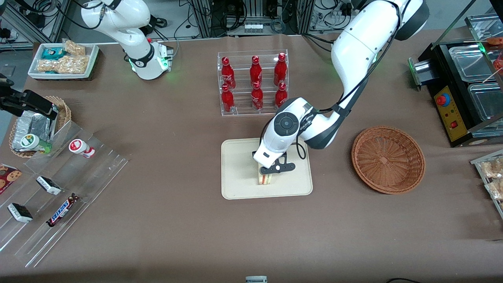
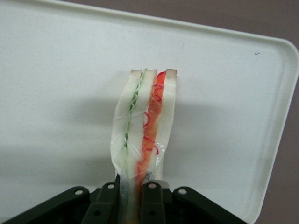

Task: Place sandwich from basket to tray
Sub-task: 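Lift the sandwich and carry it over the cream tray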

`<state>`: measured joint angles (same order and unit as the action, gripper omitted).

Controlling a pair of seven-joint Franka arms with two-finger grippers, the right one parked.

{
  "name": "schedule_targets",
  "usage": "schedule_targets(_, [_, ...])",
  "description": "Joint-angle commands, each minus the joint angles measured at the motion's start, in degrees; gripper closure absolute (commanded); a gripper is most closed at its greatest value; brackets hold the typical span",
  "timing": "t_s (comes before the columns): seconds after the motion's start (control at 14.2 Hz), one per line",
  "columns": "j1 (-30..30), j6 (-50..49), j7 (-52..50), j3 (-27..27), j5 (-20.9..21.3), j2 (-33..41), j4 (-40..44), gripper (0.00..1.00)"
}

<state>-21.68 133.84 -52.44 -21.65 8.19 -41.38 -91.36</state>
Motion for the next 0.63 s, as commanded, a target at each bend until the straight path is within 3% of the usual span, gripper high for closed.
schedule_targets(0.0, [-0.99, -0.07, -1.0, 0.56, 0.87, -1.86, 1.98, 0.83])
schedule_targets(0.07, [-0.99, -0.07, -1.09, 0.56, 0.78, -1.78, 1.98, 0.7])
schedule_targets(0.14, [-0.91, -0.16, -1.7, 0.56, 0.78, -1.52, 1.98, 0.31])
schedule_targets(0.21, [-0.82, -0.42, -2.05, 0.56, 0.86, -1.08, 2.15, 0.0])
schedule_targets(0.56, [0.59, -8.31, -1.88, 0.47, 0.43, 6.02, 4.17, 0.0])
